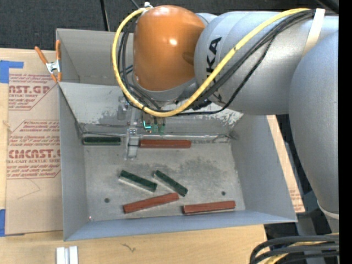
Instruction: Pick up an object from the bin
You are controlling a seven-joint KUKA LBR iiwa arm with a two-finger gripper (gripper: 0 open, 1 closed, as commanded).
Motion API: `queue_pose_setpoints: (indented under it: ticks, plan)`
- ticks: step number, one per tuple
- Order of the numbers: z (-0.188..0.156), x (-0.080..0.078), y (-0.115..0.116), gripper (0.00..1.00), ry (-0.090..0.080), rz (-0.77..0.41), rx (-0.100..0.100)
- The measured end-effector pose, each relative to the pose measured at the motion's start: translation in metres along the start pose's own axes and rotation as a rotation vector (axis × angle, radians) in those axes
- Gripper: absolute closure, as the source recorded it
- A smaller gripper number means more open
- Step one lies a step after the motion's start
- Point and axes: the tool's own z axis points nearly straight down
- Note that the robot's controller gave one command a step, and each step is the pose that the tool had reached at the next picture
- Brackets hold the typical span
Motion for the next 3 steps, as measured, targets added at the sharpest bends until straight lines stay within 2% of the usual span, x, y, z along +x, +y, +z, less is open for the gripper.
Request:
queue_pose_setpoints:
  ticks: [1,2,3]
  plan:
    - [0.178,0.054,-0.056,0.00,0.001,0.064,0.001]
    - [0.144,0.062,-0.060,0.00,-0.007,0.198,-0.001]
    - [0.145,0.071,-0.056,0.00,-0.005,0.490,-0.001]
